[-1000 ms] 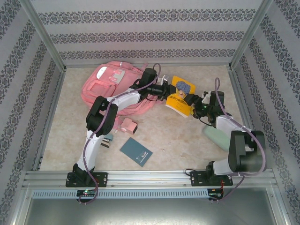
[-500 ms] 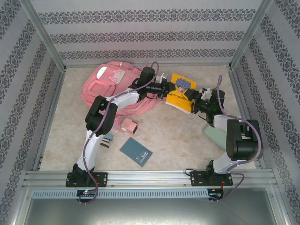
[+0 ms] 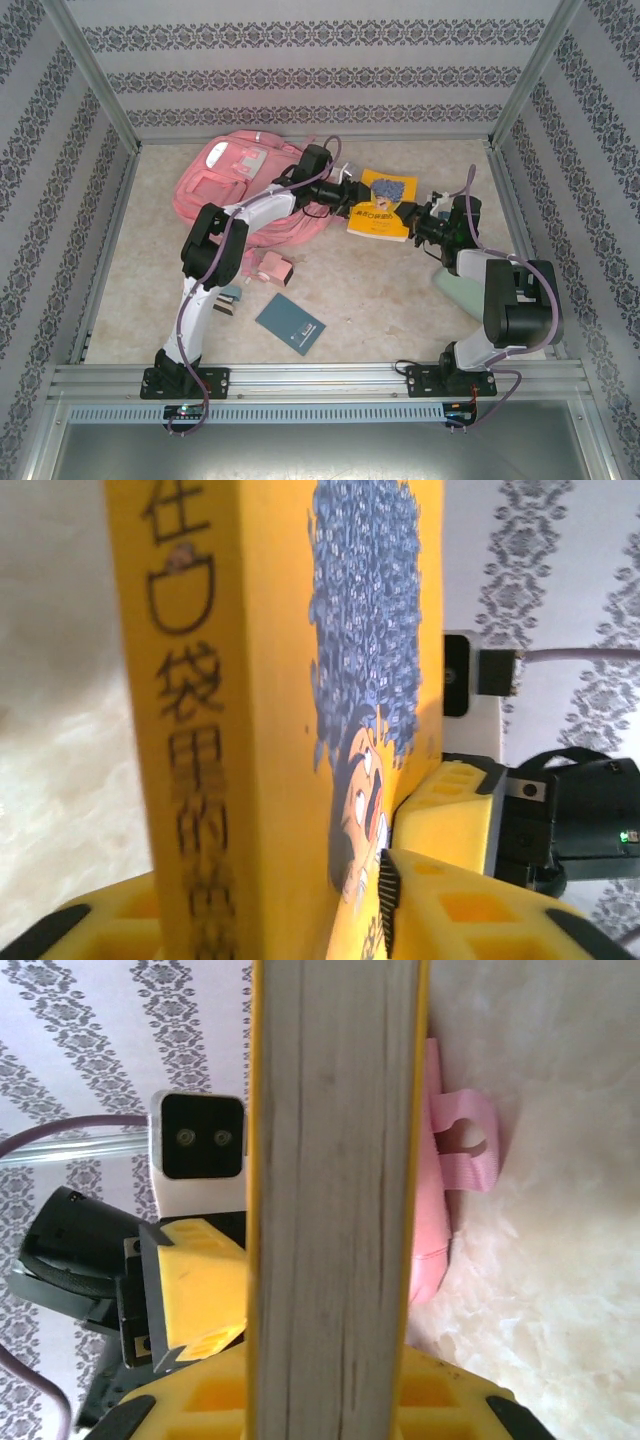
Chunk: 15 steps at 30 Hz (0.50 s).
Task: Pack the student bag
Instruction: Pass the book, then open the student bag at the top-center of the table.
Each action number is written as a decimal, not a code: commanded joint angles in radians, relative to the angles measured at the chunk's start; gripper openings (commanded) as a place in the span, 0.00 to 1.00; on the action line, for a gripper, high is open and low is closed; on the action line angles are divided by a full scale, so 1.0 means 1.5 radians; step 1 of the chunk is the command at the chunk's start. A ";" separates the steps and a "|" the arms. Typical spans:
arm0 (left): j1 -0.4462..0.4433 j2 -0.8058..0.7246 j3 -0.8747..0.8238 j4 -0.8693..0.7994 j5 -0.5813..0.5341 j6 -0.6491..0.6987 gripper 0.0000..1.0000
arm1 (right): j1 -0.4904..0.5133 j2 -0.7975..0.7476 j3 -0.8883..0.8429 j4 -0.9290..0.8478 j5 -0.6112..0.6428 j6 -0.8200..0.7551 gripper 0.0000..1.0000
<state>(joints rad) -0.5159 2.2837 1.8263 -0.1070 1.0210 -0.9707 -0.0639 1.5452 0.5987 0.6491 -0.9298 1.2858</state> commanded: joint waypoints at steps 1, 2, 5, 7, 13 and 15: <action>0.033 -0.034 0.095 -0.274 -0.063 0.231 0.46 | -0.004 -0.029 -0.001 -0.012 0.009 -0.052 0.00; 0.043 -0.034 0.118 -0.325 -0.089 0.269 0.47 | -0.003 -0.034 0.000 -0.026 0.013 -0.063 0.00; 0.061 -0.034 0.173 -0.448 -0.187 0.359 0.47 | 0.002 -0.053 0.007 -0.080 0.026 -0.104 0.00; 0.064 -0.029 0.207 -0.520 -0.288 0.414 0.47 | 0.007 -0.066 0.013 -0.123 0.038 -0.134 0.00; 0.064 -0.011 0.235 -0.599 -0.547 0.505 0.48 | 0.026 -0.090 0.024 -0.192 0.063 -0.181 0.00; 0.061 -0.006 0.236 -0.603 -0.606 0.524 0.48 | 0.032 -0.093 0.026 -0.203 0.067 -0.187 0.00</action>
<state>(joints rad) -0.4133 2.2822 2.1605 -0.8875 0.3500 -0.3115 -0.0334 1.4464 0.5999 0.3595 -0.8364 1.0718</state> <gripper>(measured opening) 0.476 0.166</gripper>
